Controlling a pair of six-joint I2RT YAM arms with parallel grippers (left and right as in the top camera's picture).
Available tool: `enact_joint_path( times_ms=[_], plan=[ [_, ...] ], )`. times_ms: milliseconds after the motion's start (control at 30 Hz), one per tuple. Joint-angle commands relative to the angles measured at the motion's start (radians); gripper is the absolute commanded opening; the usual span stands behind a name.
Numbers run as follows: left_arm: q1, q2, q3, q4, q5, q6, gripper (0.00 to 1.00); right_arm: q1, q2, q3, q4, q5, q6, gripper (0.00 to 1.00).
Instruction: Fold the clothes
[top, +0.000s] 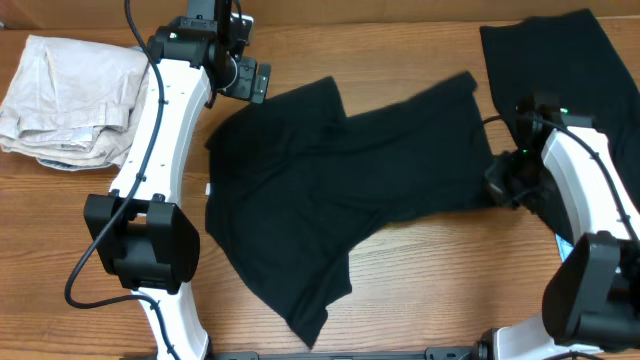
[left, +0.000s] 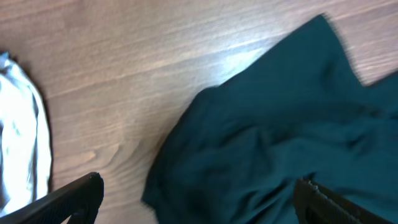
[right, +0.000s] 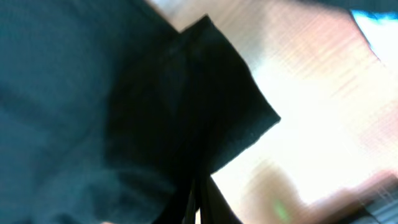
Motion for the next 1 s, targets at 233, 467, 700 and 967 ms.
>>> enact_joint_path(
  times_ms=[233, 467, 700, 967],
  plan=[
    [0.013, 0.011, 0.021, -0.040, -0.116, 0.013, 1.00, 0.003, -0.004, -0.025, -0.229, 0.108, 0.009, 0.15],
    [0.013, 0.119, 0.021, -0.101, -0.065, 0.016, 1.00, 0.020, -0.004, -0.137, -0.137, 0.080, 0.008, 0.23],
    [0.009, 0.246, 0.021, -0.114, 0.041, 0.025, 0.96, 0.020, -0.006, -0.114, 0.027, -0.039, -0.100, 0.39],
    [-0.007, 0.281, 0.021, -0.134, 0.140, 0.050, 0.04, 0.020, -0.006, -0.112, 0.245, -0.315, -0.262, 0.50]
  ],
)
